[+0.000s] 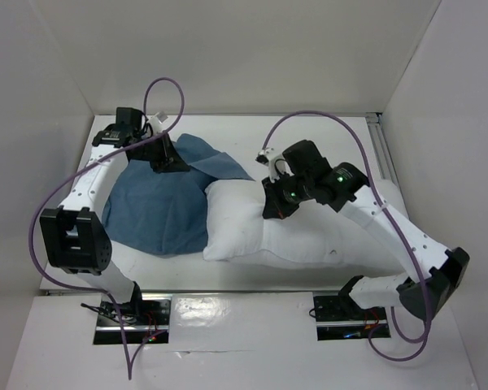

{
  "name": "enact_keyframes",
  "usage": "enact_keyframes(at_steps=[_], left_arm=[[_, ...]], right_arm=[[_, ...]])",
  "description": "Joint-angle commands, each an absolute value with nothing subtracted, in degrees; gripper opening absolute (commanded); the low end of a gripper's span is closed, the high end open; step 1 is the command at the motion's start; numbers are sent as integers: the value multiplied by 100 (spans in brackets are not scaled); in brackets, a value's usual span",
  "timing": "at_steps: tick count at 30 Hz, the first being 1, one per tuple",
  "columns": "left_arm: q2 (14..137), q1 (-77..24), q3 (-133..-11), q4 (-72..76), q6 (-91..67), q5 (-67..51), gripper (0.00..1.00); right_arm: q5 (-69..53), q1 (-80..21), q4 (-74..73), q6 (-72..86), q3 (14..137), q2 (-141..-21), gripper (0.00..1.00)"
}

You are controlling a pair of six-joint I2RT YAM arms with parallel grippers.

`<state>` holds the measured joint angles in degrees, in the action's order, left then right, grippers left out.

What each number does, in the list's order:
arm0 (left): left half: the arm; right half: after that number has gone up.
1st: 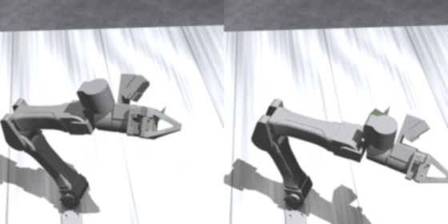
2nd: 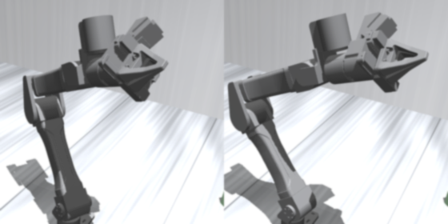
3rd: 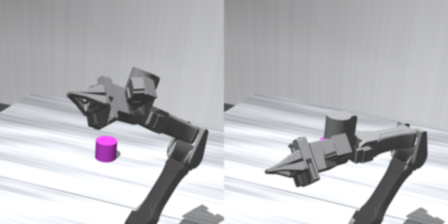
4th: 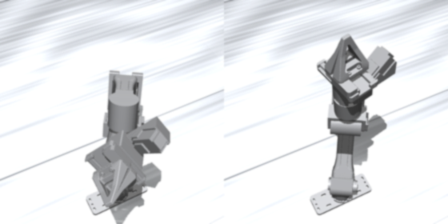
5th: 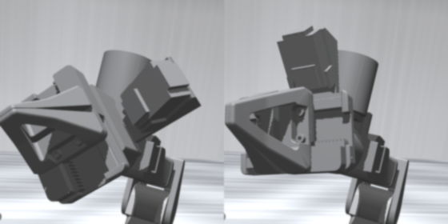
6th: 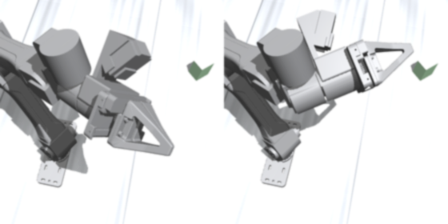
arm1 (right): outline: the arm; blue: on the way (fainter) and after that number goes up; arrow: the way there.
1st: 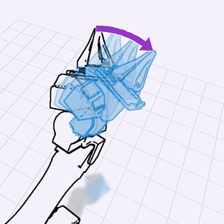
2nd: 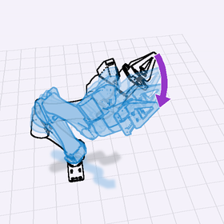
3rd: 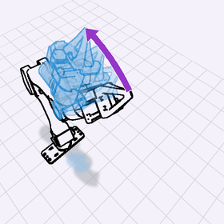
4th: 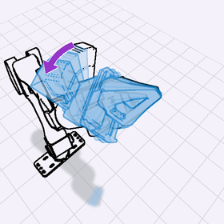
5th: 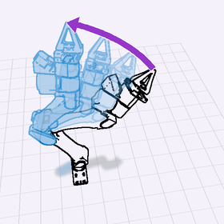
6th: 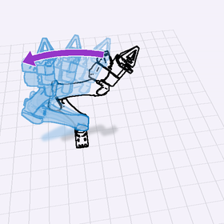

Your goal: Put the pillow into the pillowcase

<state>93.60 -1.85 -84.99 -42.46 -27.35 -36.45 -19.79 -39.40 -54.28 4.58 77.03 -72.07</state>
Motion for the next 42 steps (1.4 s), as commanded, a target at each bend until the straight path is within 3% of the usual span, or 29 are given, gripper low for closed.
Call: enact_keyframes(at_steps=[1,8,28,35,36,37,38,39,42], left_arm=[[8650,-176,-8315,-4271,-2496,-3867,0],[8218,-290,-8042,-4535,-2207,-3929,0],[8165,-545,-8367,-4693,-2197,-4517,0],[8473,-545,-8648,-4474,-2443,-4816,0],[8534,-545,-8648,-4474,-2443,-4816,0],[8534,-545,-8709,-4474,-2443,-4816,0],[8586,-597,-8710,-4474,-2443,-4869,0],[8587,-598,-8710,-4474,-2443,-4800,0],[8587,-598,-8604,-4474,-2443,-4667,0]], right_arm=[[-1662,-3981,-4563,185,8566,-7714,0],[297,-3981,-3422,237,9114,-7797,0],[1521,-3929,-1697,255,7120,-7761,0],[1529,-3981,-2283,202,7346,-7980,0],[1442,-3981,-2433,202,7496,-8067,5],[1389,-3981,-2600,254,7654,-8068,17],[1319,-4051,-2836,255,7794,-8129,65],[1249,-4104,-2908,255,8022,-8130,78],[1431,-4499,-3128,308,8331,-7999,92]])
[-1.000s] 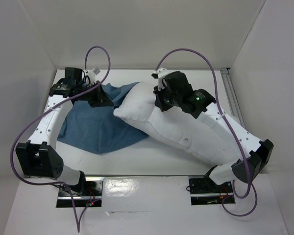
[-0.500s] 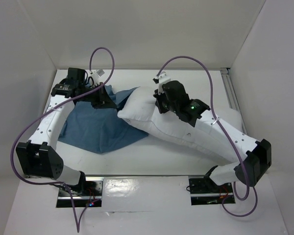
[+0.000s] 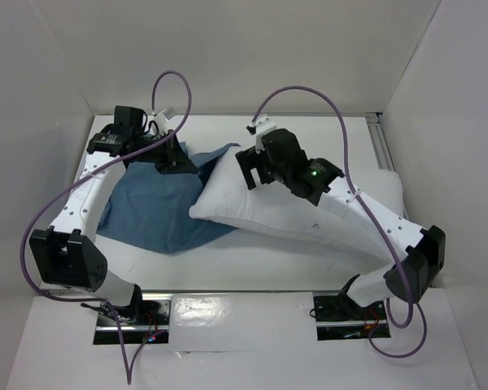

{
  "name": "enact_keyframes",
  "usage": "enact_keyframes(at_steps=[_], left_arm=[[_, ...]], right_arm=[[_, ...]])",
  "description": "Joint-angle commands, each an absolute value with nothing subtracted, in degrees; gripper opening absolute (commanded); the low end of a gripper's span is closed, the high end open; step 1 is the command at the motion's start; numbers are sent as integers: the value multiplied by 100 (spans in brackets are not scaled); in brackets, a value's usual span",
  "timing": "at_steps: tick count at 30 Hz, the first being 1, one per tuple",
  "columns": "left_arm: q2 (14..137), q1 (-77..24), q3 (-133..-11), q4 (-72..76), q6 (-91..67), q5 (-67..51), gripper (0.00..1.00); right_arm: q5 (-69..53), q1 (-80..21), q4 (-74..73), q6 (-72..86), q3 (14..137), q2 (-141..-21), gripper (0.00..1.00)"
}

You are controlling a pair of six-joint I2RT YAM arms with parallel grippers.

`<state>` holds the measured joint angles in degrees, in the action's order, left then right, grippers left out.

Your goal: Put the pillow into the pillowcase

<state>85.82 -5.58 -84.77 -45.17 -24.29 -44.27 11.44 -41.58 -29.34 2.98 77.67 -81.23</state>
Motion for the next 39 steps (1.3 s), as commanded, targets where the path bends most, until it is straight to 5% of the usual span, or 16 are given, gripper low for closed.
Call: enact_keyframes(at_steps=[1,6,18,19,20,21,25,32,39], left_arm=[[8648,-598,-8604,-4474,-2443,-4667,0],[8719,-598,-8657,-4421,-2558,-4474,0],[8613,-537,-8420,-4368,-2733,-4008,0],[8613,-536,-8420,-4368,-2733,-4008,0],[8544,-536,-8368,-4368,-2733,-4008,0],[8543,-484,-8367,-4368,-2733,-4008,0],[8420,-483,-8306,-4517,-2576,-3946,0],[8236,-431,-8227,-4685,-2382,-3937,0],[8183,-431,-8016,-4843,-2049,-3885,0]], right_arm=[[1807,-4665,-3199,308,8393,-7998,97],[3127,-6052,-3586,386,8727,-8515,100],[2182,-6505,-2383,1186,7515,-9131,100],[2101,-6347,-2382,1265,7515,-9245,96],[2214,-6276,-2382,1266,7515,-9507,13],[2545,-6275,-2512,1361,7567,-9640,0],[3401,-6092,-2672,1012,7770,-9608,0],[1971,-4695,-2417,791,8138,-8728,0],[1143,-3981,-2733,949,8920,-9412,0]])
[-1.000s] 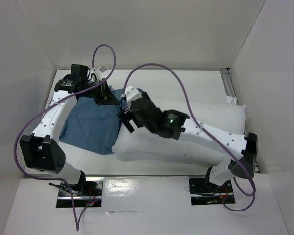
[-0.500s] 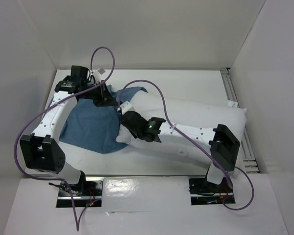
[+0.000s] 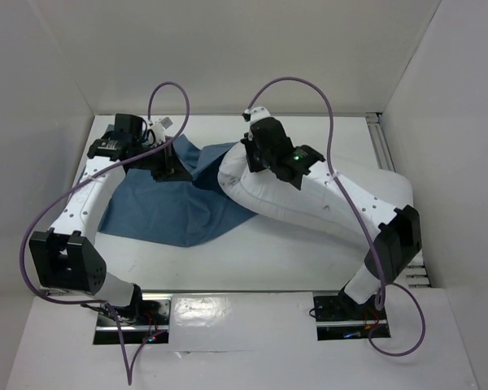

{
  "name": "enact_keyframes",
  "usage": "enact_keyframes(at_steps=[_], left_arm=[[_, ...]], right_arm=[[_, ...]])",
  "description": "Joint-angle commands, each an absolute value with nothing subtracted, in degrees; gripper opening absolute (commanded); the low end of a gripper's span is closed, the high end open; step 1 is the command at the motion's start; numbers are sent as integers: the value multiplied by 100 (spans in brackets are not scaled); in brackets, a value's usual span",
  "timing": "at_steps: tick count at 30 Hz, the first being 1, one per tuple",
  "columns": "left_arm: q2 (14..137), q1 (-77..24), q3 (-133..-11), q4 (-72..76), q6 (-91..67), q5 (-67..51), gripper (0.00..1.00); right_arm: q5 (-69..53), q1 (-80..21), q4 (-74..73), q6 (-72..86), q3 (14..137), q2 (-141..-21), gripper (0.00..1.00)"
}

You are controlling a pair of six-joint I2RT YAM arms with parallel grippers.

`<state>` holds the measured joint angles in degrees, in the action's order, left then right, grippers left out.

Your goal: Put the pillow into the pillowcase

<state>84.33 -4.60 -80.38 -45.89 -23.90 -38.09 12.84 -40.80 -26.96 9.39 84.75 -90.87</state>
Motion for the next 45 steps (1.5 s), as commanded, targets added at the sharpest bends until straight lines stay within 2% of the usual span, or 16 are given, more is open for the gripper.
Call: enact_keyframes(at_steps=[1,8,18,19,20,21,22,25,26,27,29,31,34,37,41,45], left_arm=[[8130,-431,-8016,-4912,-2048,-3885,0],[7920,-545,-7928,-4966,-1986,-3937,0],[7945,-545,-8358,-4650,-2223,-5492,0],[8006,-545,-8445,-4397,-2319,-5650,5],[8007,-545,-8446,-4264,-2407,-5773,16],[8129,-545,-8586,-4176,-2539,-5827,50],[8182,-545,-8674,-4175,-2540,-5766,65],[8419,-545,-9052,-4236,-2470,-5354,84],[8490,-545,-9114,-4236,-2409,-5179,84],[8577,-545,-9288,-4402,-2408,-4698,78],[8858,-597,-9395,-4464,-2408,-4239,63],[9087,-650,-9543,-4465,-2478,-3520,61],[9649,-931,-9895,-4526,-2601,-2056,73],[10298,-1238,-10247,-4693,-2515,-1443,79],[10879,-1695,-10713,-5009,-2286,-715,85],[11056,-1881,-10680,-5089,-2311,-256,84]], right_arm=[[1143,-3981,-2881,949,9173,-9639,0],[993,-3850,-3164,1195,10176,-10388,0],[536,-3954,-2602,1731,9468,-11100,0],[449,-4016,-2549,1792,9344,-11101,0],[448,-4069,-2488,1845,9221,-11101,0],[448,-4122,-2400,1846,9098,-11031,0],[387,-4200,-2399,1898,8870,-10935,0],[308,-4201,-2172,2012,8361,-10628,0],[255,-4201,-2119,2013,8237,-10548,0],[255,-4201,-2118,2013,8131,-10477,0],[255,-4201,-1961,2013,7902,-10354,0],[194,-4201,-1899,2013,7823,-10274,0],[141,-4201,-1846,2013,7822,-10274,0],[80,-4201,-1846,1960,7822,-10274,0],[79,-4201,-1898,1960,7884,-10274,0],[26,-4201,-1898,1907,7884,-10169,0]])
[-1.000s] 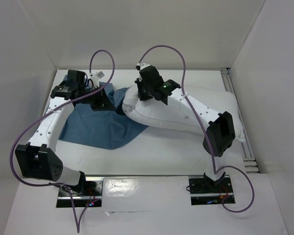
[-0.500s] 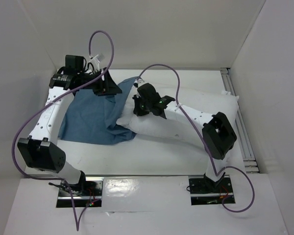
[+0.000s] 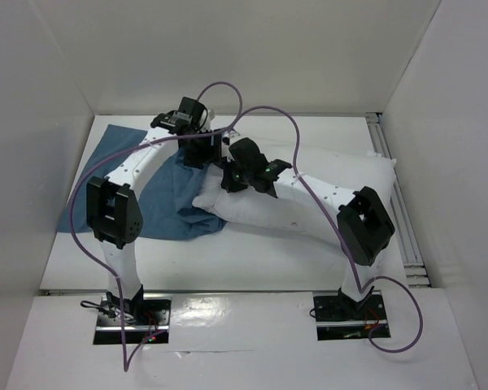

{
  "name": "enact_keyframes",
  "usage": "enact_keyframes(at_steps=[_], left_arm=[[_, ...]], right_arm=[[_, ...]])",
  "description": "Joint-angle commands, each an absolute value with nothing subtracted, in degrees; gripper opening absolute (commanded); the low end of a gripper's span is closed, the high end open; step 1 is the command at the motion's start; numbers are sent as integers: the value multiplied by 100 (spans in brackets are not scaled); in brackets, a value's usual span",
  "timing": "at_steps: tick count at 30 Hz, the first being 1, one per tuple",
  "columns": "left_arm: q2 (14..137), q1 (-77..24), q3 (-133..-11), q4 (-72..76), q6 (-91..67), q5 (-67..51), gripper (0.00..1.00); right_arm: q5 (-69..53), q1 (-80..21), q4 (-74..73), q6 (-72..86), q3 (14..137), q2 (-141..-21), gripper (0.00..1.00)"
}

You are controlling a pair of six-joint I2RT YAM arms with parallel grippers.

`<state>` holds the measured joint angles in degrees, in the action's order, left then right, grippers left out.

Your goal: Put the pillow into the pillowcase

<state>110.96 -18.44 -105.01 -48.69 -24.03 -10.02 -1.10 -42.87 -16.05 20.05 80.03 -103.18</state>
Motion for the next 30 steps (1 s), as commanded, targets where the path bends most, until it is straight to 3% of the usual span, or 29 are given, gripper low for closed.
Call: enact_keyframes(at_steps=[1,4,5,8,10,12,18,24,30], left_arm=[[11057,-1881,-10679,-5089,-2381,-203,78],[11179,-1881,-10748,-5027,-2435,-36,59],[11180,-1881,-10871,-5080,-2435,-35,45],[11180,-1881,-11056,-5150,-2487,18,25],[11180,-1881,-11118,-5150,-2487,-148,18],[11241,-1881,-11223,-5150,-2435,-202,0],[11443,-1881,-11943,-5273,-2549,-431,0],[11215,-1750,-12814,-5203,-2741,-1765,0],[10908,-1696,-12876,-5080,-3058,-3145,0]], right_arm=[[26,-4201,-1898,1907,7884,-10169,0],[26,-4201,-1898,1854,7884,-10055,0],[79,-4201,-1898,1854,7884,-10055,0],[79,-4201,-1951,1802,7831,-9932,0],[79,-4201,-1951,1802,7778,-9827,0],[18,-4201,-1951,1802,7708,-9774,0],[-166,-4201,-1846,1714,7585,-9625,0],[-421,-4201,-1862,1600,7296,-9325,0],[-370,-4473,-2293,1600,7347,-8939,0]])
